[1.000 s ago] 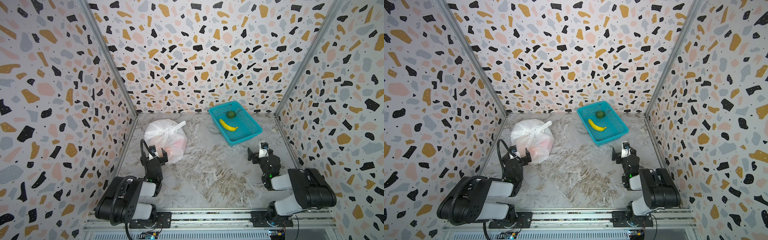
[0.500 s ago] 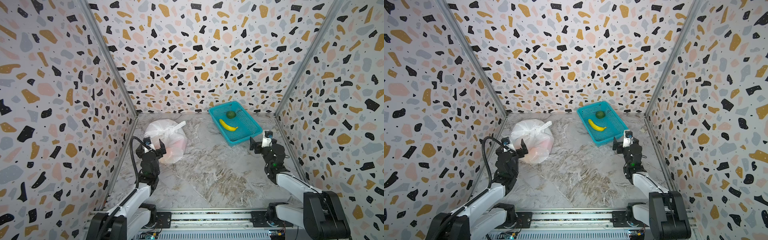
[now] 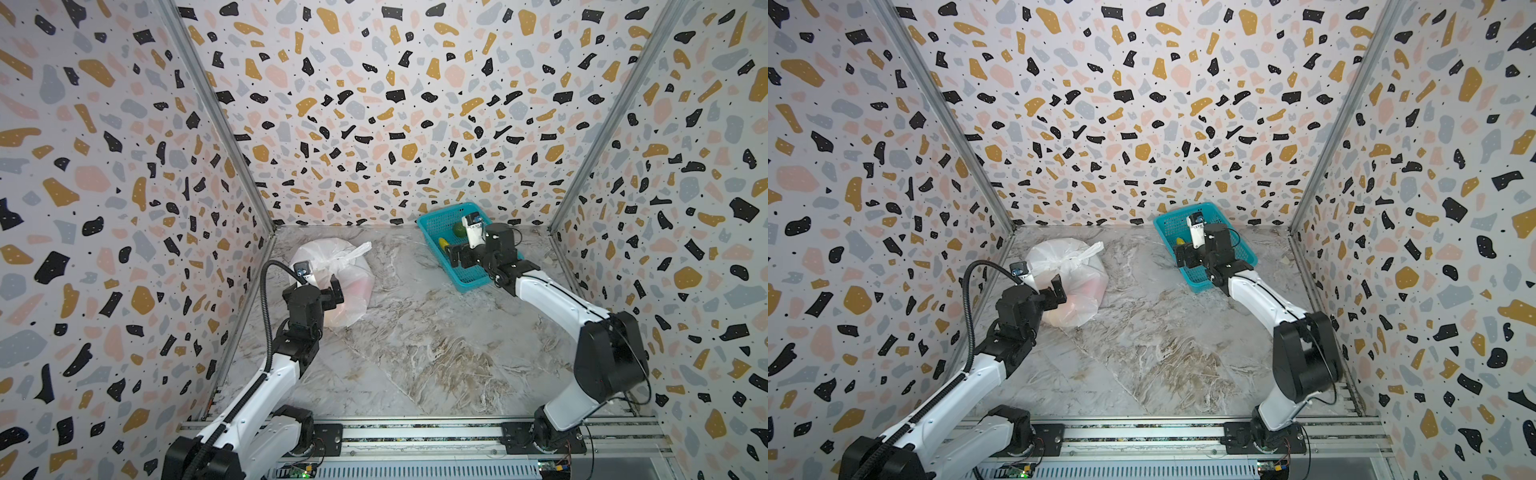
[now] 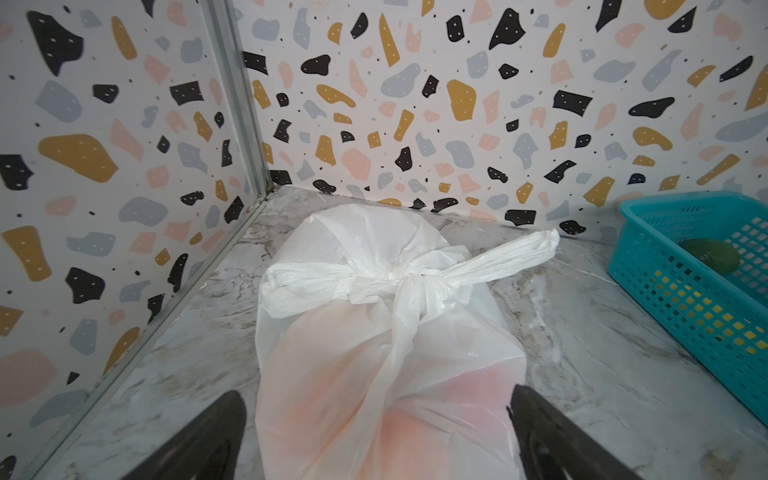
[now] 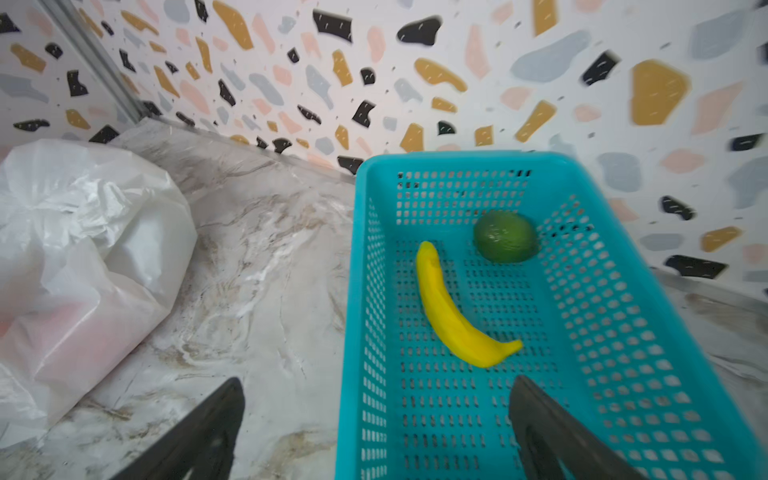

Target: Untie the knot of the plastic bag and take out the fruit

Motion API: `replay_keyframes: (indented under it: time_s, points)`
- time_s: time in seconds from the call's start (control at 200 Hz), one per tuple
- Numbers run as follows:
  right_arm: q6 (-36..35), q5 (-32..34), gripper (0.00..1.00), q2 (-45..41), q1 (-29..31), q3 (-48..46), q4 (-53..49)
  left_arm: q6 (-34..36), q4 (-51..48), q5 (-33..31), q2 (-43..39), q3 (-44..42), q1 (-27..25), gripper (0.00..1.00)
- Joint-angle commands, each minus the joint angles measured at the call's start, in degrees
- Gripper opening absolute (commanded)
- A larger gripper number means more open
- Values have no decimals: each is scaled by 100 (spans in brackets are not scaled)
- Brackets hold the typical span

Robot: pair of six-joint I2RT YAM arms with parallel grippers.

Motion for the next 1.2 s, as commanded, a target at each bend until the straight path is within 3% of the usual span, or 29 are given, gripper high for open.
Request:
replay_keyframes:
  time_s: [0.0, 0.155, 0.295, 0.621, 0.851, 1.191]
  points:
    - [-42, -217, 95, 617, 129, 682, -1004, -157, -494, 43, 6, 305, -167, 100]
    - [-6, -109, 83, 1427, 149, 1357, -1294, -221, -621, 6, -144, 341, -252, 100]
    - [-37, 21, 66, 1810, 140, 1689, -1512, -258, -712, -48, -204, 296, -262, 100]
    - [351, 66, 34, 1626, -37, 1066, -1294, -296, -714, -92, -116, 266, -321, 100]
    - [502, 129, 22, 1256, -345, 555, -1264, -292, -686, -127, 15, 332, -380, 99]
    - [512, 202, 20, 689, -840, -241, -1199, -300, -615, -152, 206, 387, -503, 100]
